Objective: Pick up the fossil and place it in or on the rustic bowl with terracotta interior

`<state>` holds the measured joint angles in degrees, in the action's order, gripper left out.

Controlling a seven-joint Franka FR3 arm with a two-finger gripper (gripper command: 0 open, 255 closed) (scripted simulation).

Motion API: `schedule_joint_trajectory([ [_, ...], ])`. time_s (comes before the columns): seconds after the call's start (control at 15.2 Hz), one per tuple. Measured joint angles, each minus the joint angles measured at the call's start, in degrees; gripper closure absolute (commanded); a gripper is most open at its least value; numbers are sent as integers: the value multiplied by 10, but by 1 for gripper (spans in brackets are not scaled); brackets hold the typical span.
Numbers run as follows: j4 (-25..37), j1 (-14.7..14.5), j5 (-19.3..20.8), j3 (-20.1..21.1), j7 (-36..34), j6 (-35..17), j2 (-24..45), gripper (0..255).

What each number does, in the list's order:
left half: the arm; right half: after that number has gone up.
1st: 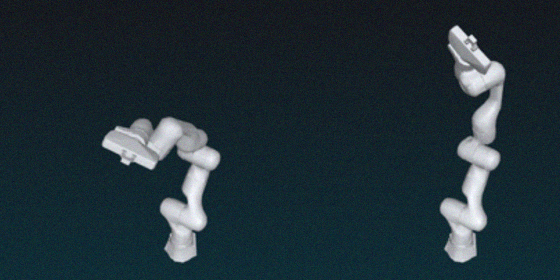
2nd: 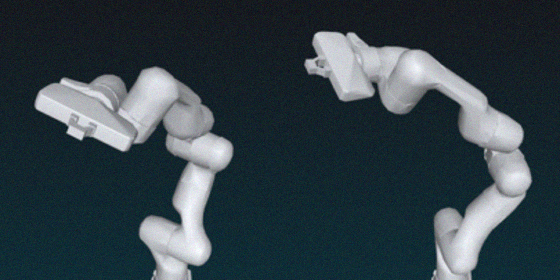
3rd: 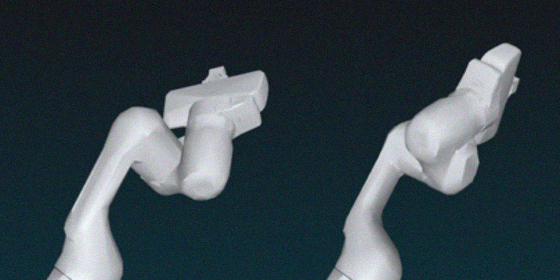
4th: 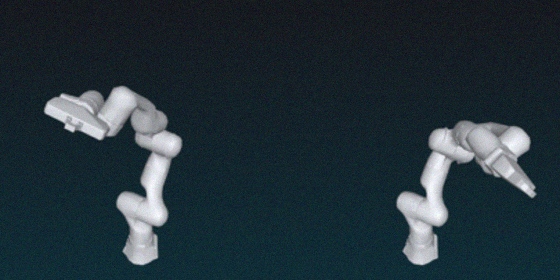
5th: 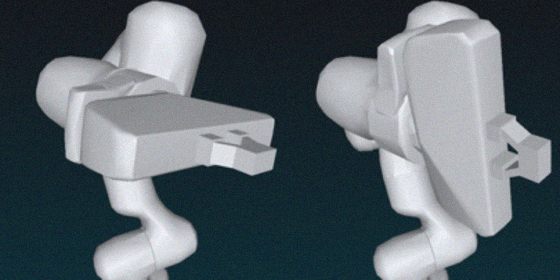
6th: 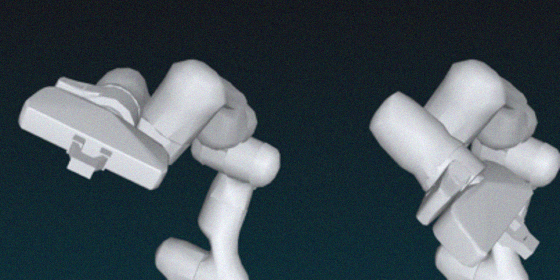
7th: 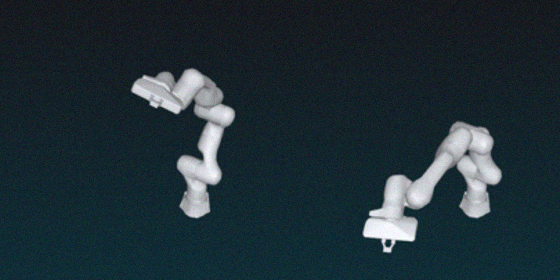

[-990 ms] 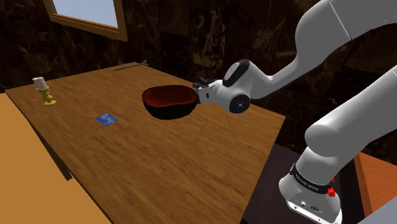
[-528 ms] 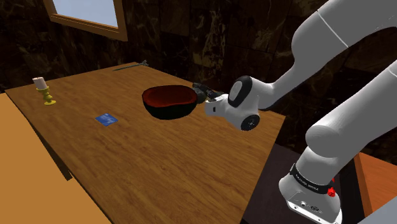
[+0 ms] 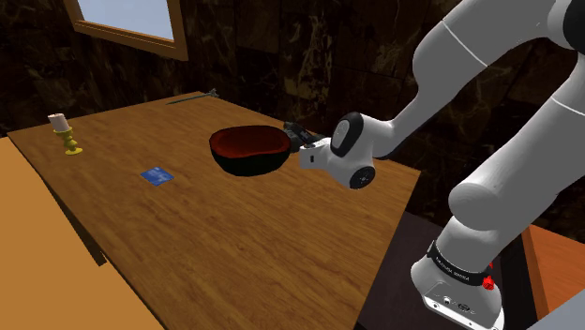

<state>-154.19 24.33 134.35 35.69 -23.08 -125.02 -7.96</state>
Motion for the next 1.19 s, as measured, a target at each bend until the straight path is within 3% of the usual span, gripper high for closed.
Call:
schedule_joint_trajectory([
  [0.4,5,3,5,-1,0,4,9,0],
  [0.46,5,3,5,-1,0,4,9,255],
  [1.19,6,3,4,-2,1,-1,4,255],
])
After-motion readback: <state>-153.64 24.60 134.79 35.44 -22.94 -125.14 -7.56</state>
